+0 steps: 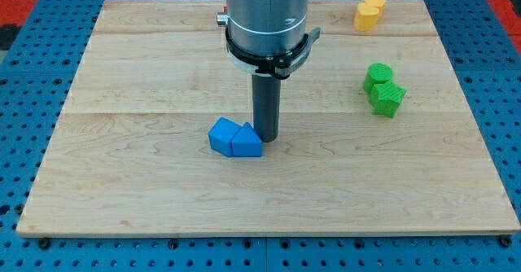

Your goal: Push the blue cube diagonally above the blue triangle

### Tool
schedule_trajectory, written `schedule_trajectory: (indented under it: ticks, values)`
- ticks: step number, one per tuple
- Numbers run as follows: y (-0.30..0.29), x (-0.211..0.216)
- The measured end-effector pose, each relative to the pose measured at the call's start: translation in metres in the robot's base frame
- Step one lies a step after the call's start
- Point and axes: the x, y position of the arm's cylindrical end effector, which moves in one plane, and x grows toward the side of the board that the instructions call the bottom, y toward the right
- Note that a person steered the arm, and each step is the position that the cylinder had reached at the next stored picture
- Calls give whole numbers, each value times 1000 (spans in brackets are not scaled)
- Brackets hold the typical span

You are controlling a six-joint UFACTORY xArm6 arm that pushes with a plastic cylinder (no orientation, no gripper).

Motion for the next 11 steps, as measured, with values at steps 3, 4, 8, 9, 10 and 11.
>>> schedule_trajectory:
  ticks: [3, 4, 8, 9, 10, 11]
  values:
    - [32, 47]
    - [36, 59]
    - [-18, 16]
    - [-47, 14]
    - [-61, 13]
    - [-72, 8]
